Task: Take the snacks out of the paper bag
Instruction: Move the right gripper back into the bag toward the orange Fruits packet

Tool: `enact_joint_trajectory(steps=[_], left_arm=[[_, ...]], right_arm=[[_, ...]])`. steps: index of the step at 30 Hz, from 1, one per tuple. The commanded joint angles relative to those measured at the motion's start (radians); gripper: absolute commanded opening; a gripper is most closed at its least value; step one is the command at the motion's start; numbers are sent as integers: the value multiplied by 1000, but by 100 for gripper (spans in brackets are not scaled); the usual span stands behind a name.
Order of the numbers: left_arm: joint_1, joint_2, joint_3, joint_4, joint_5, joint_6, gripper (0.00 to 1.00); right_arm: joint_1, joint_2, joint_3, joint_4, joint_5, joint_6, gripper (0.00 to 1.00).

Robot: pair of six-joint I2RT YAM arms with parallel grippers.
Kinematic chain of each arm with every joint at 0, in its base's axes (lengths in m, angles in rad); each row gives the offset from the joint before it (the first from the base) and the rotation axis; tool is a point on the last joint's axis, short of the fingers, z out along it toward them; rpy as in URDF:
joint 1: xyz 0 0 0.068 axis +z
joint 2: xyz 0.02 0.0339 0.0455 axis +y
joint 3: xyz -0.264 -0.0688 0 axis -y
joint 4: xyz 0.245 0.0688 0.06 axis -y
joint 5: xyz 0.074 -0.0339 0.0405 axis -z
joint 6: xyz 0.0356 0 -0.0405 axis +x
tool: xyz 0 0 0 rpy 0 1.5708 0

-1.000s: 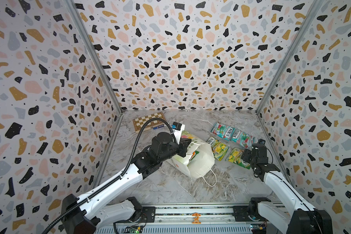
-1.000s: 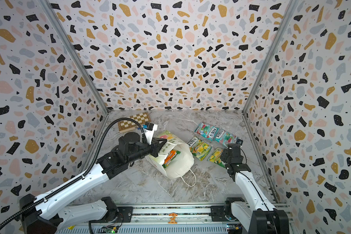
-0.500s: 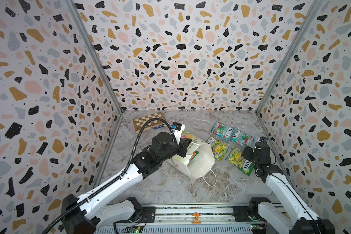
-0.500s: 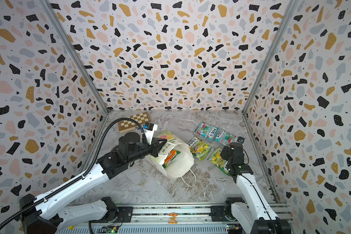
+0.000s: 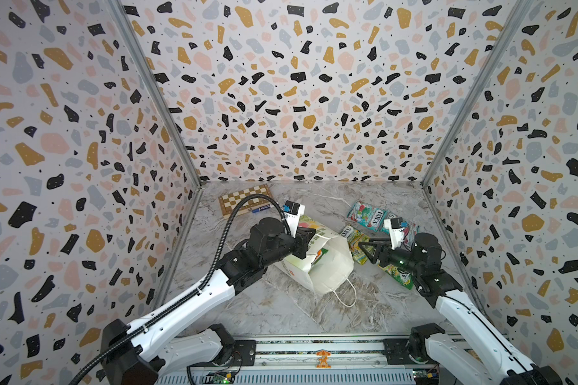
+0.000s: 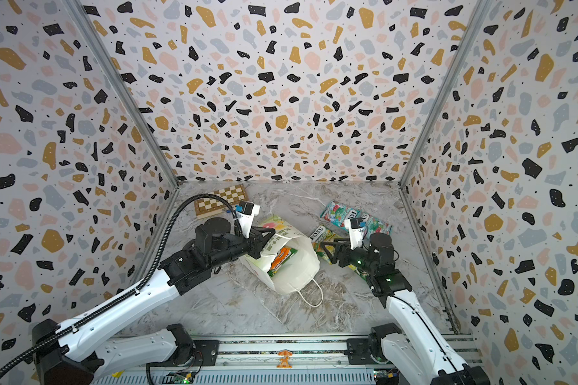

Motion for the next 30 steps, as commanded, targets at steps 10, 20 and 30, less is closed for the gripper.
enact_joint_trajectory(steps=[10, 20, 30], left_arm=[[0, -9, 17, 59, -5, 8, 0], [-1, -18, 14, 61, -20, 7, 0], [-2, -23, 5, 72, 3, 6, 0]], right_arm=[[312, 160, 4, 112, -97, -87, 66], [480, 345, 41, 117, 40, -136, 62], [506, 490, 95, 231, 161, 2, 59]])
